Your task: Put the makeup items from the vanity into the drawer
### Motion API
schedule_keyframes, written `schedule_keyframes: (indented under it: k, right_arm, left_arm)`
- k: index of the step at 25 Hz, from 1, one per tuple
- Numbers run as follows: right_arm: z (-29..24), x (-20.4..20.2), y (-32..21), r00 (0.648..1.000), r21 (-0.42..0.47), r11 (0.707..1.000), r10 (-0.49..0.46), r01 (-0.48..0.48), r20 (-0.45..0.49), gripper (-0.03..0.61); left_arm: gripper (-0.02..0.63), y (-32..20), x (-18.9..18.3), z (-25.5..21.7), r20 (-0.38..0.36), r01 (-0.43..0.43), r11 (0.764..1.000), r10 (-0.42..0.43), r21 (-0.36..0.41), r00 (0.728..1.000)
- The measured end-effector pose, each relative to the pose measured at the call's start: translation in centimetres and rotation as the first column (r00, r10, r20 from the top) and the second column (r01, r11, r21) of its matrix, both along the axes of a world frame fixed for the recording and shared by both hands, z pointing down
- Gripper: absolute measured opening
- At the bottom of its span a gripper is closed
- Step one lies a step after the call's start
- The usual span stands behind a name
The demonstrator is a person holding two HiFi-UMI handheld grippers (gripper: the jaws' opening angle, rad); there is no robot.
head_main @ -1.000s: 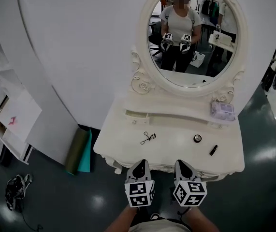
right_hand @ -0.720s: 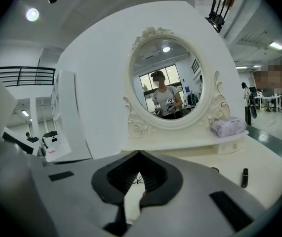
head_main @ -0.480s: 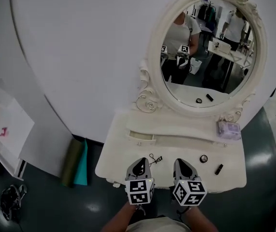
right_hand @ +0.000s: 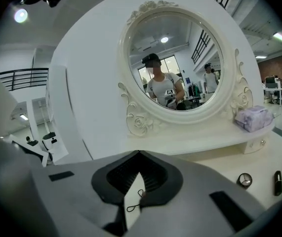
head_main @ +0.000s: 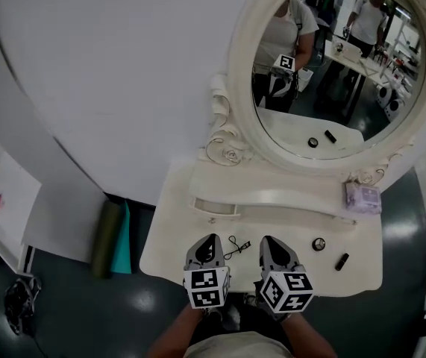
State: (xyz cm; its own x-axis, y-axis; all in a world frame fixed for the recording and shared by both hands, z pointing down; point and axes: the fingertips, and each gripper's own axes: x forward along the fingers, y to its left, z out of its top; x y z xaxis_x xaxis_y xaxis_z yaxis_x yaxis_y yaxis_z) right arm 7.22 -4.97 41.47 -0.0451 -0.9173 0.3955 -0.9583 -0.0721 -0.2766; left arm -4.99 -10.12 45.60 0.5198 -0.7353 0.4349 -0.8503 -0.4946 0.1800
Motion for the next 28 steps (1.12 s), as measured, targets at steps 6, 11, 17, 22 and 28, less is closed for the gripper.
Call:
schedule_keyframes:
  k: [6,11,17,22,28]
  right_arm:
    - [1.7,1.5,-1.7,0.997,-0.038,0.996,-0.075,0.076,0.032,0.017]
    - [3.5,1.6,-2.4,0.988,-0.063,0.988,-0.139,0.144,0.069,0.017]
    - [6.8,1.2,-2.1,0.977,-0.14,0.968,-0.198,0.208,0.077,0.018]
    - [8.4,0.1,-1.6,0.961,-0.179,0.944,-0.27,0.276,0.06,0.029]
    - [10.5,-0.5,-0.8,0.94,-0.246,0.91,-0.34,0.333,0.014,0.121]
  left_arm:
    - [0.008,0.4,0.5,2.1,0.038,0.082,0.994,-0.079,-0.068,0.996]
    - [0.008,0.4,0.5,3.8,0.054,0.13,0.985,-0.125,-0.111,0.991]
    - [0.008,1.1,-0.2,6.0,0.075,0.186,0.97,-0.176,-0.16,0.982]
    - [0.008,1.6,-0.4,7.6,0.069,0.198,0.961,-0.188,-0.194,0.98]
    - [0.008,2.4,0.5,8.9,0.05,0.19,0.956,-0.183,-0.225,0.982]
